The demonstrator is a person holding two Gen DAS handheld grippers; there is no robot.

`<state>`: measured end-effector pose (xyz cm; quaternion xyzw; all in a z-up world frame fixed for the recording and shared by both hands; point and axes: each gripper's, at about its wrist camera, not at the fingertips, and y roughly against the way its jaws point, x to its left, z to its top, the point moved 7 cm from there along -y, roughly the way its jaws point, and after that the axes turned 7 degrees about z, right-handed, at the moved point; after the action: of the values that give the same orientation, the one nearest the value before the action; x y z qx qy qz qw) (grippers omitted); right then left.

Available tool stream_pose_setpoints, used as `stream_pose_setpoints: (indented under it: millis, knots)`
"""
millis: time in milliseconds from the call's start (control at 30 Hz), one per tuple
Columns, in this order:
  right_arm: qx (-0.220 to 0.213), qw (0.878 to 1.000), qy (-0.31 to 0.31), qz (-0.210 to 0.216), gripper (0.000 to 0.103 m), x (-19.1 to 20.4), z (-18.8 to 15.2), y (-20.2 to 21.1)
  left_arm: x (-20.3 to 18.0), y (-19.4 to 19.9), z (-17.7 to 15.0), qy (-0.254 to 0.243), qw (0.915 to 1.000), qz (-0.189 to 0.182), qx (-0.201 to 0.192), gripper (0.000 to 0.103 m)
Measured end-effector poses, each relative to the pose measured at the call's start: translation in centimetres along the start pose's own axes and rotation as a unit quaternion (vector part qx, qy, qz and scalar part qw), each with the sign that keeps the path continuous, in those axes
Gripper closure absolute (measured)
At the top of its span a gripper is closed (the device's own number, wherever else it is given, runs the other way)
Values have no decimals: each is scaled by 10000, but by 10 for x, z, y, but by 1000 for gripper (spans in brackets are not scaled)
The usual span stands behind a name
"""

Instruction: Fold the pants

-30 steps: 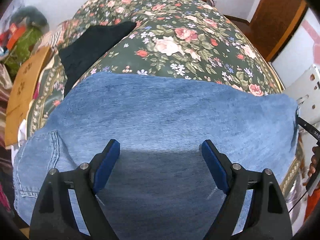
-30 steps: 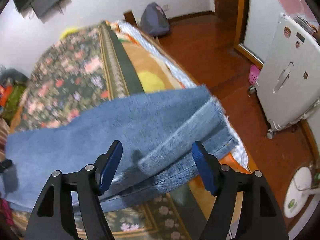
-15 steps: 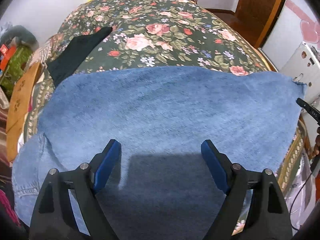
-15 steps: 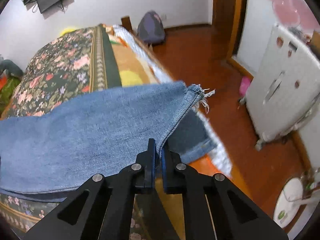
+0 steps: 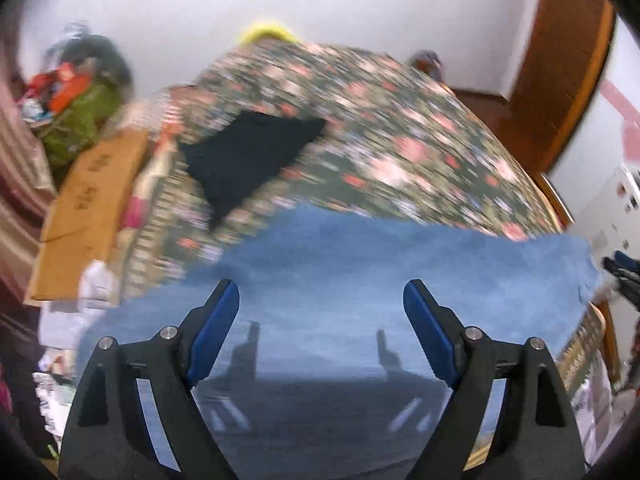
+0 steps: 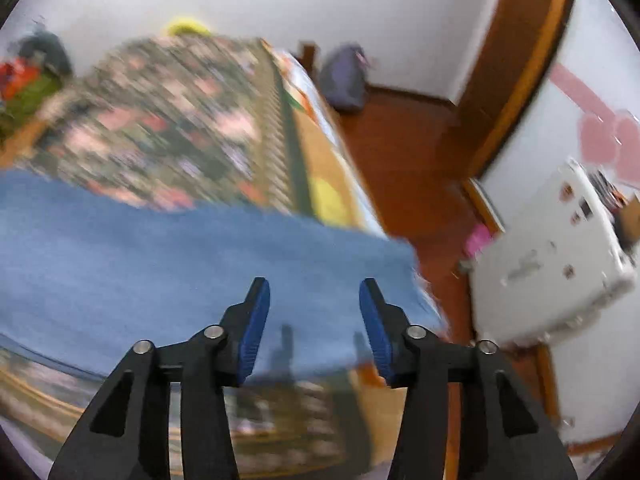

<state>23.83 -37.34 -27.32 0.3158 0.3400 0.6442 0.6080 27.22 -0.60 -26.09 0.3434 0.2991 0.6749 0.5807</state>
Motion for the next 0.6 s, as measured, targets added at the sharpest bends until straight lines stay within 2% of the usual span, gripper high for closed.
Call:
stream_pose_setpoints:
  millis: [67, 200, 333, 433, 533, 600]
  knots:
    - [-219, 9985, 112, 481, 59, 35, 24, 15, 40, 5, 5, 154, 9993, 320, -96, 19]
    - [-440, 9902, 381, 1272, 51, 102, 52, 33, 133, 16, 10, 548, 9934, 958, -314, 19]
    - [-555, 9783, 878, 1794, 45, 176, 67, 38, 216, 13, 3, 881, 9873, 1296, -277, 19]
    - [-511, 9696, 1234, 2049, 44, 227, 74, 35, 263, -5, -14, 1090, 9864, 1231, -22, 19]
    - [-445, 9604, 1519, 2294, 44, 273, 85, 19, 292, -35, -37, 1332, 9858, 945, 404, 19]
    - [-385, 9552, 1644, 2431, 44, 301, 91, 4, 298, -57, -52, 1412, 9849, 738, 676, 19]
